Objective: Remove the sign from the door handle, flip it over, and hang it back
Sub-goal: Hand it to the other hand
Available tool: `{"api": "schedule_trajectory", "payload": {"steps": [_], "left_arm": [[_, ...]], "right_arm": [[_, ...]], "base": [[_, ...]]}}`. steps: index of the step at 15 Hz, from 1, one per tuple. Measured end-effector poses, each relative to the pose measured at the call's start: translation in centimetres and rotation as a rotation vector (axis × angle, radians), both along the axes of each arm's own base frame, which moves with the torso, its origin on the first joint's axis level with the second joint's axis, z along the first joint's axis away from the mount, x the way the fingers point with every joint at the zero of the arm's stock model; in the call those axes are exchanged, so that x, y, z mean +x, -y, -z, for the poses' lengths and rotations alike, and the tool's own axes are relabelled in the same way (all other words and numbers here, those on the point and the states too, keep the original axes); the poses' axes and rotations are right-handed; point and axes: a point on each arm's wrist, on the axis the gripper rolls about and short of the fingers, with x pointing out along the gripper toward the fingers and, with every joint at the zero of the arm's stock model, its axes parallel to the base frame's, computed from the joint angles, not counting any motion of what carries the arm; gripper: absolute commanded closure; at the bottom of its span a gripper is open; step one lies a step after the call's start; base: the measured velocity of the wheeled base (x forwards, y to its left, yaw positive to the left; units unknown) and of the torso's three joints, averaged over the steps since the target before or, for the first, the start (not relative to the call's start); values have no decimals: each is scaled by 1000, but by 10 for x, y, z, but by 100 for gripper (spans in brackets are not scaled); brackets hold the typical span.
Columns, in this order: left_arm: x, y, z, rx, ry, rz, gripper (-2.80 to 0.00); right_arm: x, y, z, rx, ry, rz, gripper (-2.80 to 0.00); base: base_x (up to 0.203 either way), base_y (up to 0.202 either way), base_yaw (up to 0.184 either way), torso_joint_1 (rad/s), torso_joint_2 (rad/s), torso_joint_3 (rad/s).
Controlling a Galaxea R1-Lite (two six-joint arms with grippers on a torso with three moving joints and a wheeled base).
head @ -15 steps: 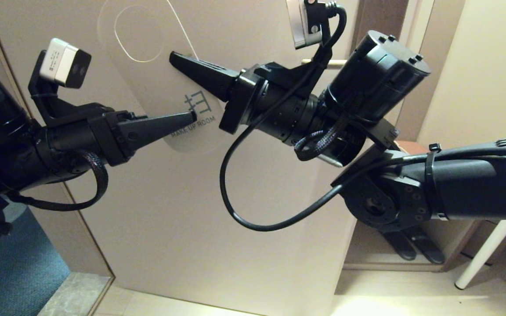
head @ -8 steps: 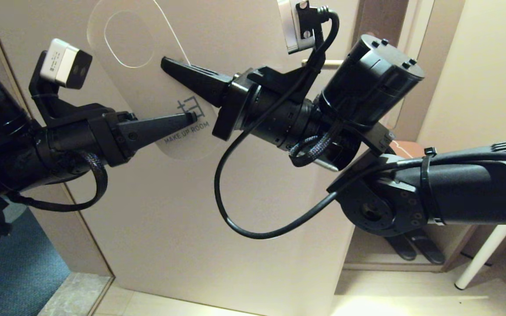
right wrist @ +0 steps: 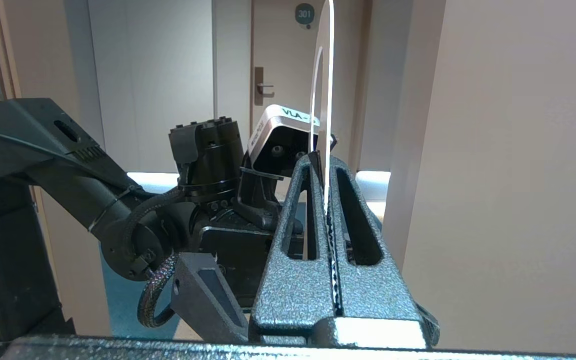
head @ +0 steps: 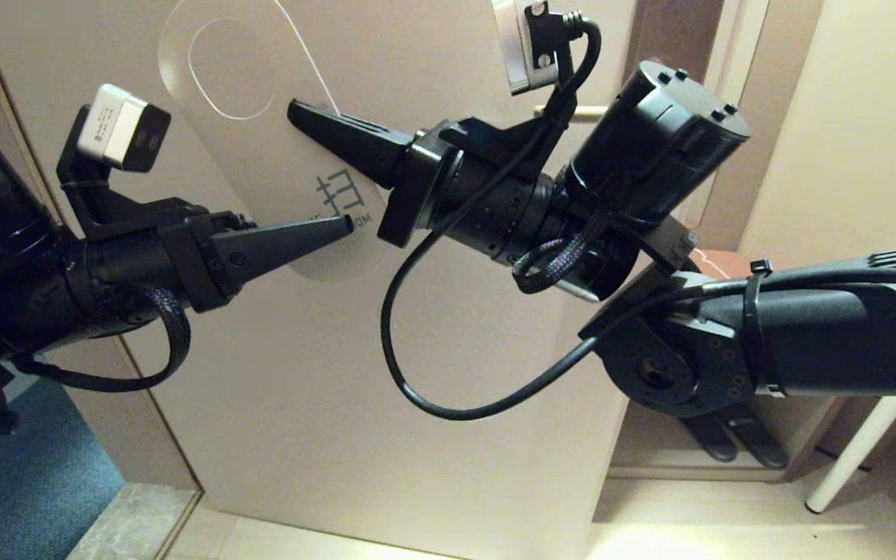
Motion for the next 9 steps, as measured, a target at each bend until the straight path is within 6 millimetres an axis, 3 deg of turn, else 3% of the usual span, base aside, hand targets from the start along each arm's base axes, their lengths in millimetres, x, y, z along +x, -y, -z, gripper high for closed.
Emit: {"api": "schedule_trajectory", "payload": {"steps": [9], "left_arm": [[0, 0, -3, -5, 6, 1, -280]], "right_arm": [[0, -1, 2, -6, -5, -3, 0]], "base": [[0, 0, 0, 0, 0, 0]]}}
